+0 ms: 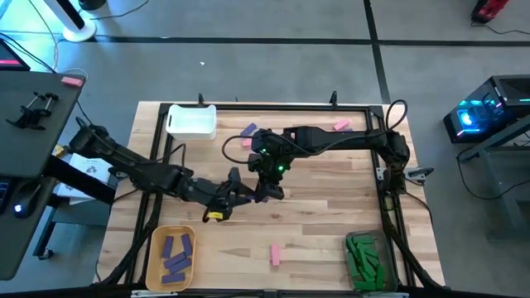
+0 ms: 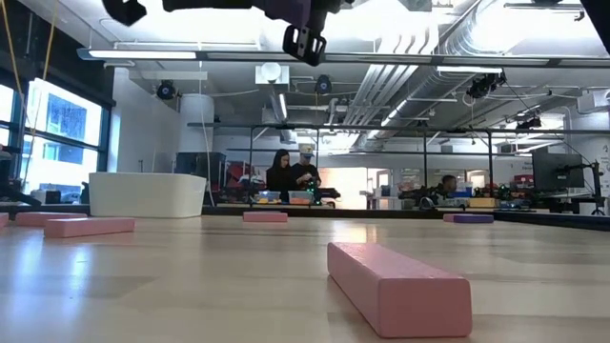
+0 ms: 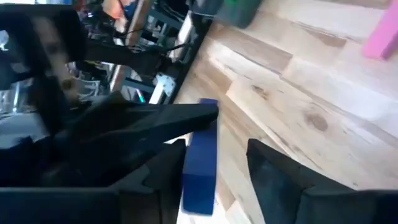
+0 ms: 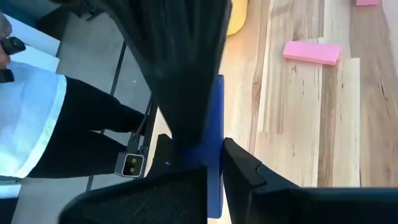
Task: Sort blocks
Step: Put the blue wooden block into the yellow bin
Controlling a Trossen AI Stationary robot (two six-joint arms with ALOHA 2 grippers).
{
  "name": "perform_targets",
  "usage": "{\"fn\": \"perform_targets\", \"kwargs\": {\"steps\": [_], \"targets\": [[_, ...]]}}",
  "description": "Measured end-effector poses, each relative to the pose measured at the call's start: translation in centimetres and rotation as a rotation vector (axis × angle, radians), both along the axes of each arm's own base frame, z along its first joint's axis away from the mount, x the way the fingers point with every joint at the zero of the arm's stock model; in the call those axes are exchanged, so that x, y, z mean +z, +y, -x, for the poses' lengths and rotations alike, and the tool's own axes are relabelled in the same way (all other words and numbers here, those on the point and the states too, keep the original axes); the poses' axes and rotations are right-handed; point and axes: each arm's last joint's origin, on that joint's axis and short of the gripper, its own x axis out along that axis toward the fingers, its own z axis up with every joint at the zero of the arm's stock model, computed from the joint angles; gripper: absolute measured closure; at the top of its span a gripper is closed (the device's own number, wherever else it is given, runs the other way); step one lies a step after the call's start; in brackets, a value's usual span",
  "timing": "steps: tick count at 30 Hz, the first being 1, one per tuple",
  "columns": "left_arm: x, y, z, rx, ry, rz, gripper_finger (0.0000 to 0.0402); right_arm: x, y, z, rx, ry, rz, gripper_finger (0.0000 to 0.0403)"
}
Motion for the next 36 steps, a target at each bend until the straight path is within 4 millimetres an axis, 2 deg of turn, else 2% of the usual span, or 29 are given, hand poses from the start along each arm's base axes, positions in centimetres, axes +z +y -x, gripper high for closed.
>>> {"fn": "perform_targets", "kwargs": {"steps": [7, 14, 20, 24, 27, 30, 33, 36], "targets": [[-0.3, -0.4, -0.6, -0.011, -0.018, -0.014, 0.0287, 0.0, 0.0, 0.0, -0.005, 0.003, -0.008, 0.0402], [-0.3, -0.2, -0.6, 0.008, -0.022, -0.02, 0.0367, 0.0, 0.0, -0.1, -0.027, 0.015, -0.028, 0.0388], [-0.3, -0.3, -0.5, 0.039, -0.02, 0.01, 0.0375, 0.3, -0.5, -0.1, -0.097, 0.075, -0.143, 0.0324], [-0.7, -0.2, 0.0, 0.083, 0.022, 0.013, 0.0375, 2.0, -1.6, 0.8, -0.139, 0.049, -0.174, 0.0264], [-0.7, -0.1, 0.9, 0.14, 0.07, 0.049, 0.0375, 3.2, -2.8, 1.6, -0.153, 0.01, -0.168, 0.0224], [-0.8, 0.1, 2.7, 0.266, 0.133, 0.17, 0.0375, 4.0, -4.2, 2.4, -0.173, -0.015, -0.147, 0.0198], [-0.5, 0.2, 5.6, 0.442, 0.191, 0.414, 0.0375, 4.5, -5.4, 2.9, -0.182, -0.046, -0.115, 0.0189], [-0.2, -0.6, 8.6, 0.592, 0.276, 0.73, 0.0375, 4.2, -5.9, 2.8, -0.213, -0.057, -0.054, 0.0188]]}}
